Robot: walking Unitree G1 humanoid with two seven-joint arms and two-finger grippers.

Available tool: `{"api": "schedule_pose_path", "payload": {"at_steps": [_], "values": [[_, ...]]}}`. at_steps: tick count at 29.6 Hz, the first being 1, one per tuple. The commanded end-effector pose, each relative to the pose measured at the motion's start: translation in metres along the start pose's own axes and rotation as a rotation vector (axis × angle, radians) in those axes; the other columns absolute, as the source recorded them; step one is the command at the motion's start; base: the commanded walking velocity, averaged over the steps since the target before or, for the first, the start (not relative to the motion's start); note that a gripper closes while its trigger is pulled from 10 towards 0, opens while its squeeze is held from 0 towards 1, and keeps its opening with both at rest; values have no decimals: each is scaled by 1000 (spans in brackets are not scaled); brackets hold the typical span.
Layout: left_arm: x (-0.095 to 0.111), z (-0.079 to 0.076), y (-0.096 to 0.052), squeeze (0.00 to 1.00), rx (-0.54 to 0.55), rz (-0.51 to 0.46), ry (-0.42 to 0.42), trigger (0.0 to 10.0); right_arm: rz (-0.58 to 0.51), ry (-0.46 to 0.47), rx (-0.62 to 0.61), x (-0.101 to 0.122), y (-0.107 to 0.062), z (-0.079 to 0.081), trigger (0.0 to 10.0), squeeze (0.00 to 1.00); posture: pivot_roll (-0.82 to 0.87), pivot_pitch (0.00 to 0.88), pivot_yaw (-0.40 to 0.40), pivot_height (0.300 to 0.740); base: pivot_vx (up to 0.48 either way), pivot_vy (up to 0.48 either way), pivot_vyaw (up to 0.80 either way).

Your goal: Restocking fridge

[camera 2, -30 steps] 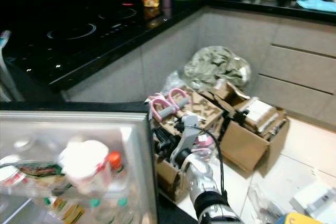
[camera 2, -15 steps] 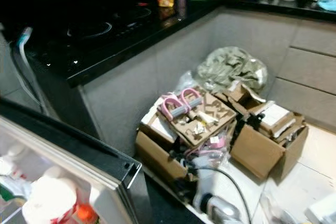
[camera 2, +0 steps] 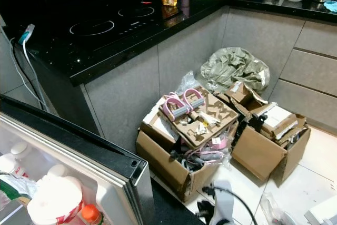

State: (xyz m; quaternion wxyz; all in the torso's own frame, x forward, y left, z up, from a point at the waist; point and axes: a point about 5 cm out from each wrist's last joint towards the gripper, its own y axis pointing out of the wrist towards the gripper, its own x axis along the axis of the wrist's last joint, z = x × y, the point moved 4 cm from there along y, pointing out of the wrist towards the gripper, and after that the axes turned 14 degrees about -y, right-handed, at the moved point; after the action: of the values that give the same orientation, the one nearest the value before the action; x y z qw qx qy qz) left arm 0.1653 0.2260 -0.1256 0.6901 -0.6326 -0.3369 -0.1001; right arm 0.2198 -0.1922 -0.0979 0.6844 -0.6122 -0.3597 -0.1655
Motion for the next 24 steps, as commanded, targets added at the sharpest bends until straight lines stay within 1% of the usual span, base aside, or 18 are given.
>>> {"api": "schedule_pose_path", "payload": {"at_steps": [1,2,3,5,9,12,18,20,24], "values": [[5,10,1,0,38,1,-18,10000,30,-40,-7,-11,-3,1,10000,0,-56,69,14,734,0,0,0],[7,10,1,0,38,0,-18,10000,36,-43,-8,-13,-4,2,10000,0,-54,69,14,734,0,0,0],[-2,13,-2,0,39,6,-18,10000,53,-44,-23,-18,-5,0,10000,0,-50,69,17,734,0,0,0],[-15,17,-6,0,39,14,-15,10000,78,-52,-41,-26,-8,-2,10000,0,-49,70,19,734,0,0,644],[-18,18,-8,0,35,16,-12,10000,88,-51,-49,-30,-9,-2,10000,0,-49,71,21,734,0,0,800],[-20,13,-8,0,14,23,9,10000,81,-31,-75,-31,-11,-4,10000,0,-51,74,25,734,0,0,800],[-23,5,-7,0,-10,35,25,10000,59,-17,-119,-26,-10,-11,10000,0,-56,73,33,734,0,0,800],[-25,1,-8,0,-24,41,40,10000,59,-6,-150,-24,-11,-18,10000,0,-57,70,35,734,0,0,800],[-26,-3,-8,0,-38,46,56,10000,67,-2,-173,-25,-13,-23,10000,0,-57,68,34,734,0,0,800]]}}
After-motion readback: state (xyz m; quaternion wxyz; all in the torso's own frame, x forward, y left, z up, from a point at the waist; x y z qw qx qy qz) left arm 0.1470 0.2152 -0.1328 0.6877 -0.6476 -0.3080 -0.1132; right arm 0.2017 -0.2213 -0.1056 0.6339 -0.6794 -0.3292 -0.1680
